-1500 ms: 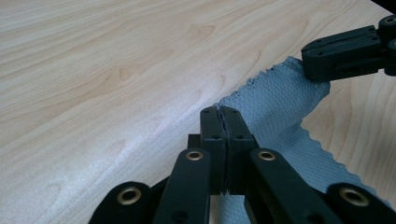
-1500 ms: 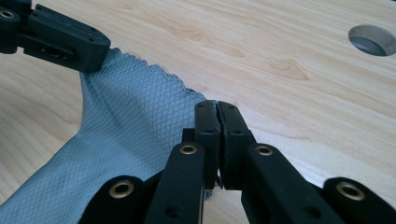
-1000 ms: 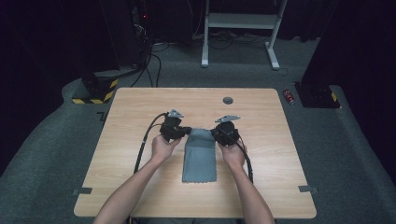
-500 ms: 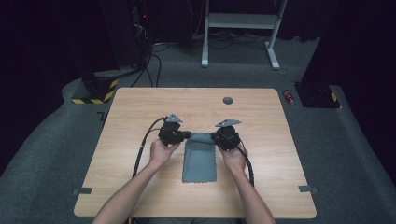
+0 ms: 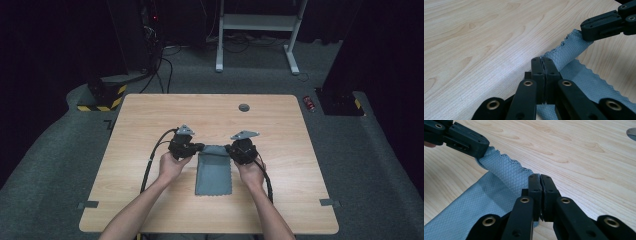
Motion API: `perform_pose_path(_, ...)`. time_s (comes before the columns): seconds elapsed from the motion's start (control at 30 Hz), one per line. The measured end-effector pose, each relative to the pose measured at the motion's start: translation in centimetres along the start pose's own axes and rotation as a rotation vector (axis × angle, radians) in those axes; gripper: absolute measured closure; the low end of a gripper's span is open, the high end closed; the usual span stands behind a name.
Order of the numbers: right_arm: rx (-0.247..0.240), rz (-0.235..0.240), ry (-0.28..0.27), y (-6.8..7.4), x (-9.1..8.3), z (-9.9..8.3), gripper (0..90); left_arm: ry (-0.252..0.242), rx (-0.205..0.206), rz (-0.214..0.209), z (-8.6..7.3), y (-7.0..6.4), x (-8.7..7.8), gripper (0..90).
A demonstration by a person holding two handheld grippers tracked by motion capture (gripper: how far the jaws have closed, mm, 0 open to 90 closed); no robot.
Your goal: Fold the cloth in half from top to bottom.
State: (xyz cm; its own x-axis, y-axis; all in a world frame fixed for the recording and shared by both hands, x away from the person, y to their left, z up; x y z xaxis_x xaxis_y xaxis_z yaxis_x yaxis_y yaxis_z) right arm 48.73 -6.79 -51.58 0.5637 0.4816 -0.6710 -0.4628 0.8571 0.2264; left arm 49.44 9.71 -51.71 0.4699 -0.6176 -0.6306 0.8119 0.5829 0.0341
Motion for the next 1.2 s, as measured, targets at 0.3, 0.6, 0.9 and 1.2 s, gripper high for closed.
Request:
perform_pose_path(0.3,0.001,0.02,-0.016,0.3,-0.5,-0.4,87.9,-0.021,-0.004,-0.014,-0.2,-0.6,-0.6,89.2)
perform_pose_path(0.6,0.002,0.038,-0.03,0.5,-1.3,-0.8,87.8,-0.042,0.005,-0.025,-0.1,-1.3,-1.3,89.2)
perform_pose_path(0.9,-0.005,0.052,-0.039,0.8,-1.8,-1.2,87.8,-0.049,0.02,-0.032,-0.1,-1.8,-1.8,89.2)
perform_pose_path(1.2,0.003,0.075,-0.042,1.0,-2.4,-1.6,87.8,-0.053,0.032,-0.038,-0.3,-2.6,-2.2,89.2)
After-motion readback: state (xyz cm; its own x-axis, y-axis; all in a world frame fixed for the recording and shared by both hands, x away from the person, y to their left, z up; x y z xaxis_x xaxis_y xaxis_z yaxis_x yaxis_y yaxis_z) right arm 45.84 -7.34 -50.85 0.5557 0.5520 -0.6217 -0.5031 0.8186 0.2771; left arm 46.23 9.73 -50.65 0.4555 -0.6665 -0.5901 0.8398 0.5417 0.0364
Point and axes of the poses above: each handheld gripper's, and its own axes: x roughly forward along the jaws, z roughly out of its top, y roughly to its left, the point moved 7 cm from there along x, roughly forward along the jaws, and after that the axes turned 15 degrees about x, right-handed, at the moved point
